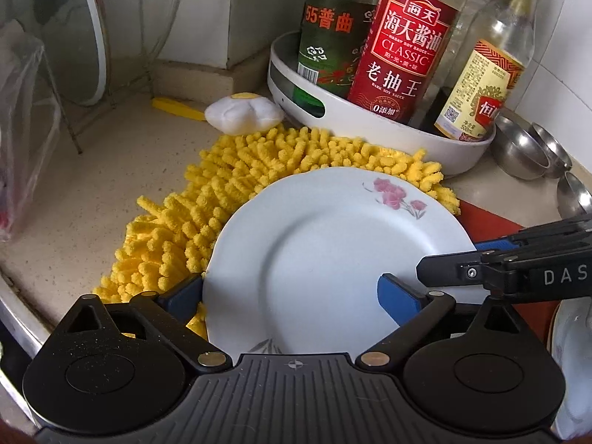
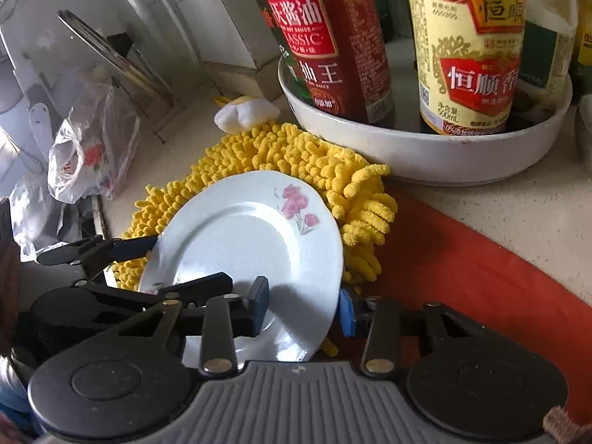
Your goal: Organize plates and bowls
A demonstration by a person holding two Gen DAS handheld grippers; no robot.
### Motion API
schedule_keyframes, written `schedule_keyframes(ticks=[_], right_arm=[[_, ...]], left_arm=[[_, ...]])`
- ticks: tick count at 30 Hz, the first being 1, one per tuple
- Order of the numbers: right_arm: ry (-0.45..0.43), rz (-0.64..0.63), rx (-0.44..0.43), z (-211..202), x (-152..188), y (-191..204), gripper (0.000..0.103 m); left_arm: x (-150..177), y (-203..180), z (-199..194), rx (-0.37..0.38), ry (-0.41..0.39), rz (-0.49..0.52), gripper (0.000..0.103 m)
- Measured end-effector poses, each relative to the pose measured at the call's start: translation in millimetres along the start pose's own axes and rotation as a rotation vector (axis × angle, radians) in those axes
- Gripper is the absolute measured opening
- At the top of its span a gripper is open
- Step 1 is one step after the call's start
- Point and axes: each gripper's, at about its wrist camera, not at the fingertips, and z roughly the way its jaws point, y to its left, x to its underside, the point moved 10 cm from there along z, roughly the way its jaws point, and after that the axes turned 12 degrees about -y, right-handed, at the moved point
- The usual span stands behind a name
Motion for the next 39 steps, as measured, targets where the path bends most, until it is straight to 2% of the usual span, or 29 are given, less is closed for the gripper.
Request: schedule_keyframes(ticks=[10,23,29,32,35,39], right_arm=[[-0.041,0.017,-0.008,-14.8,-9.6,7.2,0.037],[-0.085,0.048,0.013,-36.4,-17.2,4.8,0.037],[-0.039,0.061,0.026,-29.3,-4.0,1.7,0.037],[0.001,0.072,0.035,-19.0,7.3,-4.6,0.037],[0.023,0.089,0.029,-13.8,14.4,-11.4,0.037],[0.031,0.072,0.032,-18.5,19.3,-11.0,0.037]], left_arm=[[-1.7,1.9,-5.3,0.003,-0.014,-0.024,0.099],[-11.5,-11.2,-17.5,0.022,-0.055,0.013,0.099],[3.8,-9.8,-10.6,0.02,-0.009,0.022,0.099],[9.9,-9.6,-5.9,0.02,0.002,0.051,0.098],[13.9,-9.1,-7.1,0.042,0.01,0.097,0.102],[14.2,13.8,-24.6,0.035,0.003,0.073,0.098]])
